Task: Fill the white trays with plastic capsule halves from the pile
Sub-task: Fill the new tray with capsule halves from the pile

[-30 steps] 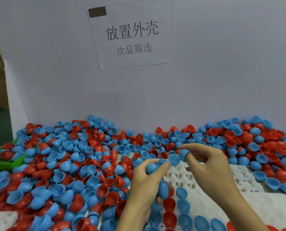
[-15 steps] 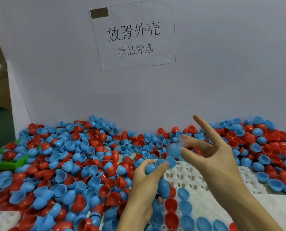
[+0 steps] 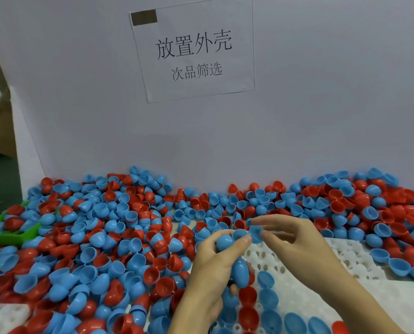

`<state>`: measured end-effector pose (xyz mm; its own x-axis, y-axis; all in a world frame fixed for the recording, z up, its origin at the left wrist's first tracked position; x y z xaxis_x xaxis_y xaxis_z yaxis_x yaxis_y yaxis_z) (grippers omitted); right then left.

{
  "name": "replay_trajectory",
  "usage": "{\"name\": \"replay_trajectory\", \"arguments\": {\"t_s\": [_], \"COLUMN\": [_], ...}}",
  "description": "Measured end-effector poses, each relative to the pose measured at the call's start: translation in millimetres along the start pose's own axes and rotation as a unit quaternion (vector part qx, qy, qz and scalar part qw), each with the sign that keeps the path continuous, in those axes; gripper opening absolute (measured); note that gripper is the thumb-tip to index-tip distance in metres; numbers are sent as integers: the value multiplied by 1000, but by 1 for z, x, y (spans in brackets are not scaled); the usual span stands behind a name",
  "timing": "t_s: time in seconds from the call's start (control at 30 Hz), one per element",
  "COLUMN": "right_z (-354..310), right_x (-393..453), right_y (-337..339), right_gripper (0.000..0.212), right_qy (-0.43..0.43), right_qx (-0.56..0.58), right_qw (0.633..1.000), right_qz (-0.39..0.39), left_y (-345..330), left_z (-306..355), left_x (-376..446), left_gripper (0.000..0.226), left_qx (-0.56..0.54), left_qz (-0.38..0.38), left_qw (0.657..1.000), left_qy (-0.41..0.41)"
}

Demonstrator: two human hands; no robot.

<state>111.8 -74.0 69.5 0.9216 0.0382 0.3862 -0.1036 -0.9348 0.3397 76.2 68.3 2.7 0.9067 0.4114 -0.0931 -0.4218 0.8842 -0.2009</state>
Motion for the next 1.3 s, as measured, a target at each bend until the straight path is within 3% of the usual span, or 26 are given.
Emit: {"name": "replay_trajectory", "arguments": {"t_s": [0.17, 0.33, 0.5, 0.6, 0.67, 0.8, 1.03, 1.3], "right_z": [2, -10, -19, -17, -10, 15, 53, 54], "right_x": [-4, -7, -12, -7, -1, -1, -23, -26], "right_y": [-6, -7, -16, -7, 4, 9, -3, -2], "right_gripper": [9, 30, 39, 29, 18, 6, 20, 28], "right_qy": [9, 97, 151, 136, 114, 41, -49, -40], "right_qx": [-41, -93, -129, -140, -180, -307, -428, -437], "right_qw": [998, 990, 978, 980, 977, 947, 876, 872], "right_qz": [-53, -36, -70, -38, -11, -83, -218, -217], "left_y": [0, -1, -8, -9, -3, 9, 12, -1], "left_z": [2, 1, 3, 3, 1, -1, -4, -7], "left_x": [1, 0, -3, -3, 0, 4, 3, -2], "left_gripper": [35, 51, 36, 39, 54, 57, 37, 30], "left_qx": [-42, -17, 9, 5, -6, -36, -135, -237], "left_qz": [4, 9, -23, -20, 15, 71, 83, 44], "left_qw": [999, 1000, 1000, 1000, 1000, 996, 982, 959], "left_qy": [18, 13, -10, -5, 9, 28, 99, 150]}}
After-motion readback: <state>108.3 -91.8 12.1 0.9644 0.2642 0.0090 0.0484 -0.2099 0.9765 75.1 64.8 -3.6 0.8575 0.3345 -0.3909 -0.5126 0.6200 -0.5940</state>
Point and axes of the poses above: each hand's wrist, its own x-axis towards the middle knuckle, its own y-axis out of the back of the hand, z = x × y, the point moved 10 cm from there along x, towards the middle knuckle, and after that the axes turned 15 degrees about z, right-handed, at the moved point
